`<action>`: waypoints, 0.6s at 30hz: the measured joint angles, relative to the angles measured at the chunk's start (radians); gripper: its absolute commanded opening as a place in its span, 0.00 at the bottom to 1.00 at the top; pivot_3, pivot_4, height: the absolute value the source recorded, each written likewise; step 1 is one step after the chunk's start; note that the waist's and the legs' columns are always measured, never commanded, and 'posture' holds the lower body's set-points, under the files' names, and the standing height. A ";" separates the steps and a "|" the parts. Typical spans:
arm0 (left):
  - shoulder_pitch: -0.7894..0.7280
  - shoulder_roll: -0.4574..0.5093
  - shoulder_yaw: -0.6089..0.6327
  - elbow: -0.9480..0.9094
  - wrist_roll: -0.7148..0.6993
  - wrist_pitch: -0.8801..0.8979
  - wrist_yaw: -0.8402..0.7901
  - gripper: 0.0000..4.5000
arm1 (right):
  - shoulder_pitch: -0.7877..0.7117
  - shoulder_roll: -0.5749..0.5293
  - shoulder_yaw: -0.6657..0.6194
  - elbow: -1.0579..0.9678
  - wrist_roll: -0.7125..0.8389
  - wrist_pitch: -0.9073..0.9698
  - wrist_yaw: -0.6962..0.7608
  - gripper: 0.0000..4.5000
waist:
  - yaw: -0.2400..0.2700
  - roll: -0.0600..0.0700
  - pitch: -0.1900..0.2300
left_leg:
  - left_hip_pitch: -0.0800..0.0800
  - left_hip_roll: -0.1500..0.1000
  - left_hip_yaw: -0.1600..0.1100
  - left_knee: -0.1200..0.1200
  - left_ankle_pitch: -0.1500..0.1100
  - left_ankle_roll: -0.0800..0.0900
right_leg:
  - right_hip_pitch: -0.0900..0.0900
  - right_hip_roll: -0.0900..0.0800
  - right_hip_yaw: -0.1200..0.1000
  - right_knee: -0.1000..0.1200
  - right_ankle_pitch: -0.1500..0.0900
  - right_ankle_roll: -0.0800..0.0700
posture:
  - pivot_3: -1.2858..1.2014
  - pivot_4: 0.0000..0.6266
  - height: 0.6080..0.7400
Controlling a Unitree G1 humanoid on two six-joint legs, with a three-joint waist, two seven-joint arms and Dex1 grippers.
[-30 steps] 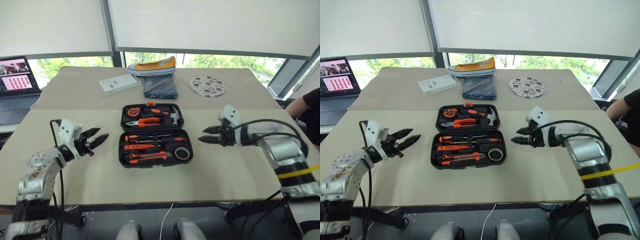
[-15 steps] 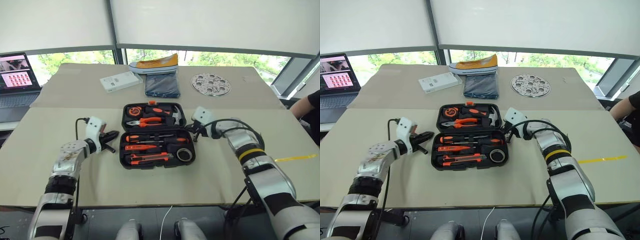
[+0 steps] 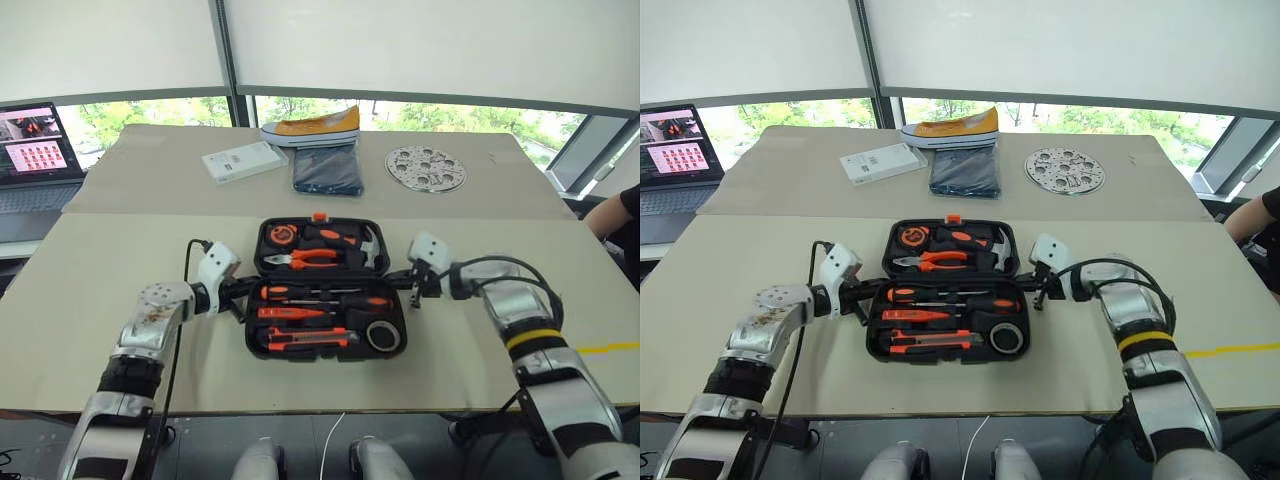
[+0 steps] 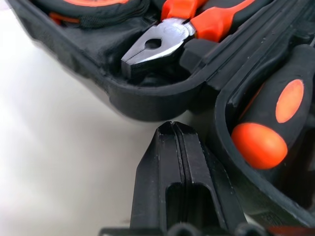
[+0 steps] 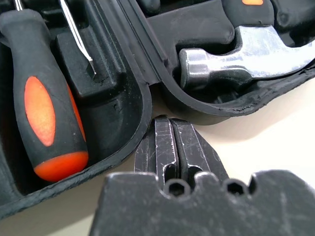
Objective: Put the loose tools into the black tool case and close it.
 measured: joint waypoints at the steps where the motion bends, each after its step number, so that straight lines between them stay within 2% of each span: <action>1: 0.007 0.000 -0.004 -0.015 0.003 0.008 0.002 0.01 | 0.015 -0.005 -0.004 -0.025 0.001 0.014 -0.002 0.01 | 0.000 0.000 0.000 | 0.000 0.000 0.000 0.000 0.000 0.000 | 0.000 0.000 0.000 0.000 0.000 0.000 | 0.52 0.24 1.00; 5: 0.035 0.012 -0.021 -0.081 0.021 0.028 0.010 0.01 | 0.068 -0.022 -0.017 -0.105 0.016 0.067 -0.009 0.01 | 0.001 0.000 0.000 | 0.001 0.000 0.000 0.001 0.000 0.000 | 0.000 0.000 0.000 -0.001 0.000 0.000 | 0.52 0.24 1.00; 7: 0.045 0.013 -0.015 -0.093 0.019 0.037 0.013 0.01 | 0.094 -0.023 -0.040 -0.146 0.062 0.154 -0.004 0.01 | 0.001 0.000 0.000 | 0.001 0.000 0.000 0.001 0.000 0.000 | 0.000 0.000 0.000 0.000 0.000 0.000 | 0.52 0.24 1.00; 8: 0.051 0.015 -0.007 -0.096 0.010 0.044 0.012 0.00 | 0.102 -0.022 -0.050 -0.163 0.085 0.197 -0.004 0.07 | 0.000 0.000 0.000 | 0.001 0.000 0.000 0.001 0.000 0.000 | 0.000 0.000 0.001 0.000 0.000 0.000 | 0.52 0.24 1.00; 11: 0.066 0.048 0.009 -0.102 -0.015 0.064 -0.013 0.17 | 0.111 -0.039 -0.069 -0.202 0.117 0.261 -0.009 0.25 | -0.006 0.000 0.000 | 0.002 0.000 0.000 0.002 0.000 0.000 | 0.000 0.001 0.001 0.001 0.000 0.000 | 0.52 0.24 1.00; 15: 0.074 0.150 0.033 -0.118 -0.002 0.135 0.013 0.51 | 0.143 -0.121 -0.096 -0.253 0.135 0.292 0.001 0.57 | -0.006 0.000 0.000 | 0.004 0.000 0.000 0.001 0.000 0.000 | 0.000 0.001 0.001 0.002 0.000 0.000 | 0.52 0.24 1.00; 18: 0.061 0.236 0.063 -0.117 -0.063 0.280 -0.056 0.75 | 0.123 -0.187 -0.081 -0.301 0.139 0.434 -0.002 0.79 | -0.012 0.000 0.000 | 0.005 0.001 0.001 0.002 0.001 -0.001 | 0.000 0.001 0.002 0.005 0.000 -0.001 | 0.52 0.24 1.00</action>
